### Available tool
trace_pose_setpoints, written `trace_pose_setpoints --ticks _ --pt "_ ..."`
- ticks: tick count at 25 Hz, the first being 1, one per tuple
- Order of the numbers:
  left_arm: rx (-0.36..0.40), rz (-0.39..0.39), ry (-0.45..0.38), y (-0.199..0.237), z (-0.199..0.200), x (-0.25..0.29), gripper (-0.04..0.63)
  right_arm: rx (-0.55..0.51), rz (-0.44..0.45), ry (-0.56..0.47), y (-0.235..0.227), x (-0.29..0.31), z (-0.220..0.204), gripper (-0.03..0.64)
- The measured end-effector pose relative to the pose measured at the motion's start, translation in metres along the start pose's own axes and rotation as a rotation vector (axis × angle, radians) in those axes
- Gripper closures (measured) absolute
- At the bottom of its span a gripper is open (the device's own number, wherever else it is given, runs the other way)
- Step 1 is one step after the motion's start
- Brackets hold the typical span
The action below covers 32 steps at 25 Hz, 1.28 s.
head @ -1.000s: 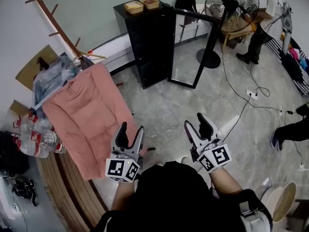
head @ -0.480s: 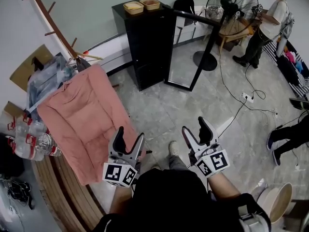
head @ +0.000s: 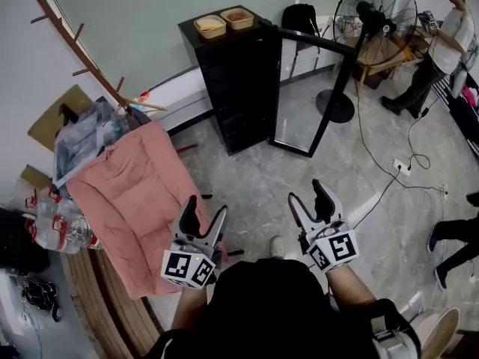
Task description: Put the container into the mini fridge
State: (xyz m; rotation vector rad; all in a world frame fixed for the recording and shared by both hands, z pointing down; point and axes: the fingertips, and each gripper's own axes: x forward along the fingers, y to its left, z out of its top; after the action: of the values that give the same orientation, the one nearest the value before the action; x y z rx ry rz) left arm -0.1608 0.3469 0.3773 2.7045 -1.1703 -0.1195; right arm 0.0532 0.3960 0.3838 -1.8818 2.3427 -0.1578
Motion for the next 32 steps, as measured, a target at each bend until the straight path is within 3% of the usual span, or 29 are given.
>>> trace_pose_setpoints --ticks 14,23,32 --pt "0.022 0.01 0.071 -0.024 -0.018 0.111 0.247 0.09 -0.046 0.043 -0.127 0.028 -0.003 0.358" --pt "0.046 0.048 0.061 0.004 -0.014 0.143 0.247 0.106 -0.019 0.05 -0.146 0.075 -0.007 0.374" --pt "0.042 0.007 0.02 0.064 0.003 0.211 0.247 0.077 -0.028 0.031 -0.156 0.161 0.004 0.38"
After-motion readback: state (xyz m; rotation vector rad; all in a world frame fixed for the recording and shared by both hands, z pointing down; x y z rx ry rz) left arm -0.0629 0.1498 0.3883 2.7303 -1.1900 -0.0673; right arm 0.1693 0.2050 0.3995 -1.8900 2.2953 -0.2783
